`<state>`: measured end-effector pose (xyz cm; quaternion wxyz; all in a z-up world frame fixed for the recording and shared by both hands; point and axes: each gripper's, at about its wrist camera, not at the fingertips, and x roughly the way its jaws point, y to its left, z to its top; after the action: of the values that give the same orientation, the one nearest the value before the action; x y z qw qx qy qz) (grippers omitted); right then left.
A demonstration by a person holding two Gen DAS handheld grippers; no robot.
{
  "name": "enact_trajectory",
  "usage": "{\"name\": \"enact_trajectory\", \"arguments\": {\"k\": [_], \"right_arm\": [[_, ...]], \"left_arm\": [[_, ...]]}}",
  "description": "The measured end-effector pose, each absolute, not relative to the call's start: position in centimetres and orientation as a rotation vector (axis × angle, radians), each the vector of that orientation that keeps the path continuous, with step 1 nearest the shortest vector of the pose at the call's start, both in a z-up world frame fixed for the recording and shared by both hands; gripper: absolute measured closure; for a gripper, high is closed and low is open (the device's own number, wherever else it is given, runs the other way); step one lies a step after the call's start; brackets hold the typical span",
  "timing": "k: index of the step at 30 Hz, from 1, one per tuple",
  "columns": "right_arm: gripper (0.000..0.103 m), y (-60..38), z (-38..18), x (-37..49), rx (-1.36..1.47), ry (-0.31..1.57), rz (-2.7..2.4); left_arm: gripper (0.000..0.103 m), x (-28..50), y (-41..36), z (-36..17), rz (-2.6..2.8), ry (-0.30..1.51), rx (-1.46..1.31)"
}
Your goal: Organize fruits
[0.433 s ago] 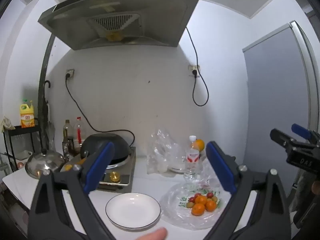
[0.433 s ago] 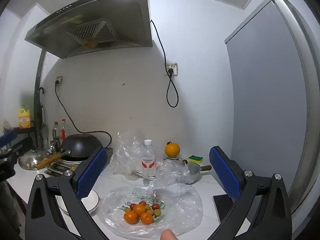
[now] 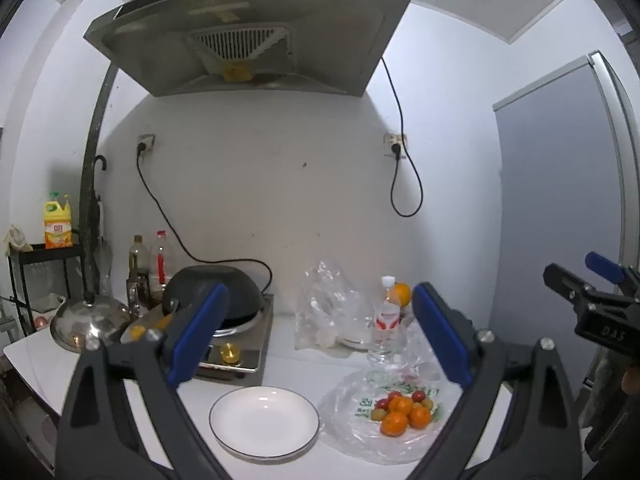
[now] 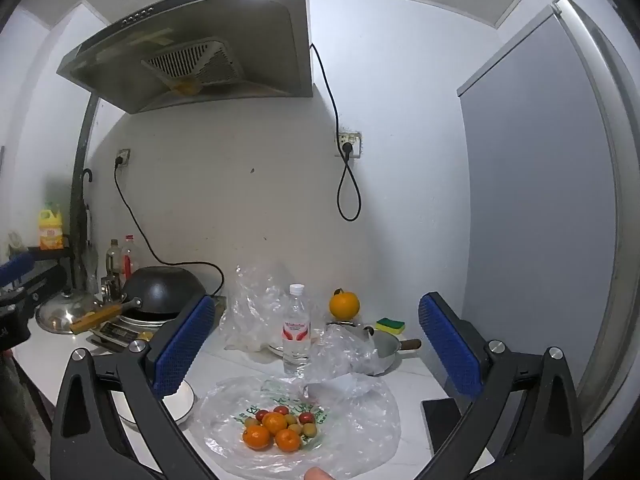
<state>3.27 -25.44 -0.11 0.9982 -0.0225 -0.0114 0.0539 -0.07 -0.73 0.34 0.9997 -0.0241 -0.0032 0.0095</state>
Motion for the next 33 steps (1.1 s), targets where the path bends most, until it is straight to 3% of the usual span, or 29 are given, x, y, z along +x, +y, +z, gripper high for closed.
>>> {"name": "enact_trajectory", "arguments": {"k": [33], "right_arm": [[0.000, -24.8, -0.5, 3.1, -0.058, -0.022, 0.126]], "left_arm": [[0.009, 0.8, 0.3, -1.1, -0.012, 0.034, -0.084]]}}
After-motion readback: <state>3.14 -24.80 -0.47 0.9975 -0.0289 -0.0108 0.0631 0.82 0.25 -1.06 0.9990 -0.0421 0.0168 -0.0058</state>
